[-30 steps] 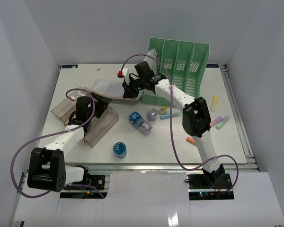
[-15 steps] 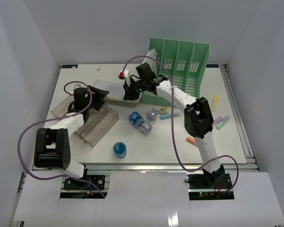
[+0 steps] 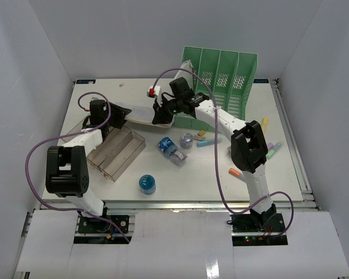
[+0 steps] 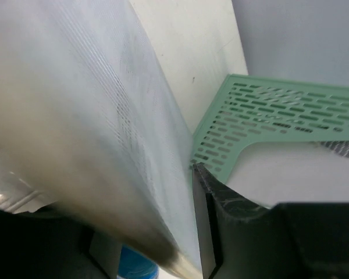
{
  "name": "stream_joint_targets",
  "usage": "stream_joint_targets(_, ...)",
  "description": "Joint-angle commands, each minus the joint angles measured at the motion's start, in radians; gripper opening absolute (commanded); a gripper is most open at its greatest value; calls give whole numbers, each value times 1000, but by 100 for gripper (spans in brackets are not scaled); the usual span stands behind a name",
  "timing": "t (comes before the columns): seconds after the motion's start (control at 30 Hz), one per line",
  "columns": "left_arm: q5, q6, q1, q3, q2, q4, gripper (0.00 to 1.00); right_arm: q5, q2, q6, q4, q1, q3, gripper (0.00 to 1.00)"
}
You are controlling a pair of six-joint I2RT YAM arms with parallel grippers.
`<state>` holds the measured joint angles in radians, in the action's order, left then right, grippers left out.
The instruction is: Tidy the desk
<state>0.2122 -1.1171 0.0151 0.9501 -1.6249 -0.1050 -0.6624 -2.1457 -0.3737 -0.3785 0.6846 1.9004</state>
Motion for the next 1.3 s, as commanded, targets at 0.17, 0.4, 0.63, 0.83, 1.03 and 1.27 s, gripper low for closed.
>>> stream_joint_targets(0.17,98,43,-9,78,-19,-34,5,-56,96,-12,36,3,-75,13)
stream_joint_targets(0.4,195,221,-10,101,20,-91,0,-53,151,-34,38,1,-123,49)
stream_joint_targets(0.63,197,499,-12,124,159,-76,0,-42,275,-63,46,-28,-210,99)
stream_joint_targets(0.83,220,647,-12,169,277,-46,0,-55,392,-70,55,-89,-311,91)
stream_joint_targets(1.03,265,749,-12,210,375,-18,0,-90,536,-83,54,-168,-430,90)
stream_joint_targets(1.27,339,773,-2,252,471,-8,0,-117,690,-100,58,-294,-586,90)
